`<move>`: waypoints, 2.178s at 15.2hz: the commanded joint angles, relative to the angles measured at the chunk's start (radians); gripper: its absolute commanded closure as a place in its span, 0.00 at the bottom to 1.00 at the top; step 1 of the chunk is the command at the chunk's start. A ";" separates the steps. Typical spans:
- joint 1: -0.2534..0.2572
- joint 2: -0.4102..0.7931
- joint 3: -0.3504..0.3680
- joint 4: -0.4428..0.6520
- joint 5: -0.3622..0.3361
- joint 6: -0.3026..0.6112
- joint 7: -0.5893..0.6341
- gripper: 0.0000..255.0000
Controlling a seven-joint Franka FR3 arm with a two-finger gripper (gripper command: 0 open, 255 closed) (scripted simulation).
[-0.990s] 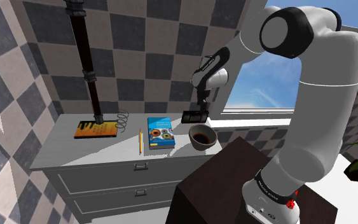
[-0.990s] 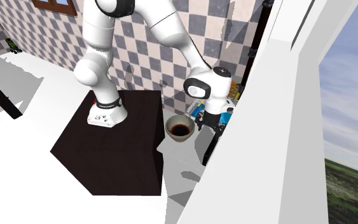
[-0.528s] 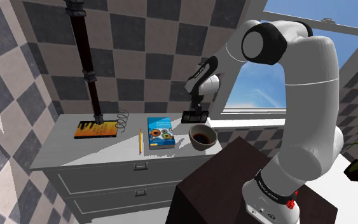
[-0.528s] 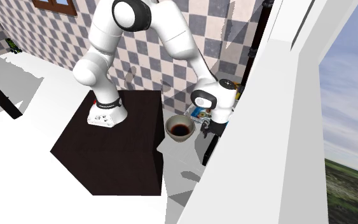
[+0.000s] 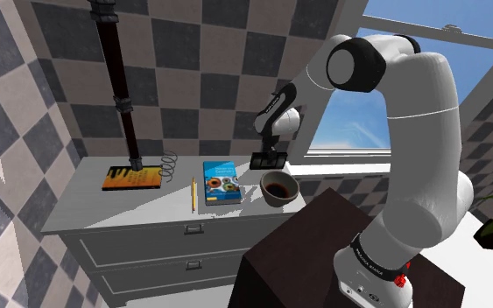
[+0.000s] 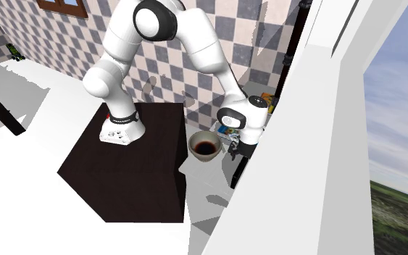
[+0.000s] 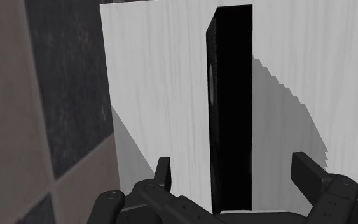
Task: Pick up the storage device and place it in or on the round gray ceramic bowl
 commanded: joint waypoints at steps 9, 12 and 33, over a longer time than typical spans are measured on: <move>0.000 0.001 0.000 0.001 0.000 0.000 0.000 1.00; 0.000 0.001 0.000 0.001 0.000 0.000 0.000 1.00; 0.040 -0.229 -0.051 -0.037 -0.058 -0.191 0.028 1.00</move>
